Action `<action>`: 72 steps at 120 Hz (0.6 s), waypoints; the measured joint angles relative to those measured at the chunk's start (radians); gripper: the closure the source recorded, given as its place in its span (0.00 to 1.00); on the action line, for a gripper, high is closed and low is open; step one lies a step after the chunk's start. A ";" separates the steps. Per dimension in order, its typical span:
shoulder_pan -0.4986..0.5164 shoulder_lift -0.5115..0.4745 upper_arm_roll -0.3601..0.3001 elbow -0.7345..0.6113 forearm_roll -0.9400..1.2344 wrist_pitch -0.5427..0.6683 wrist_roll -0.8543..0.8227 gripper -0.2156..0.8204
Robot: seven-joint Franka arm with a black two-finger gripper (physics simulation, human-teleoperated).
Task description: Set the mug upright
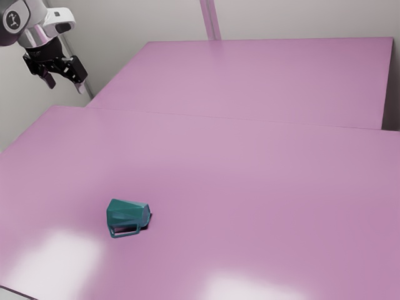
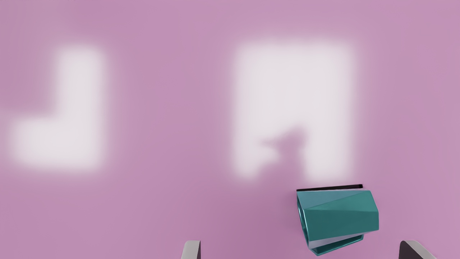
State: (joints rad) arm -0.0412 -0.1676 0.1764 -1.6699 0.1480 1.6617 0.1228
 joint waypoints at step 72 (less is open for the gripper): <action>0.134 0.015 0.035 -0.186 -0.243 -0.001 0.004 0.21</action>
State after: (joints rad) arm 0.0931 -0.1529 0.2117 -1.8556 -0.0955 1.6610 0.1269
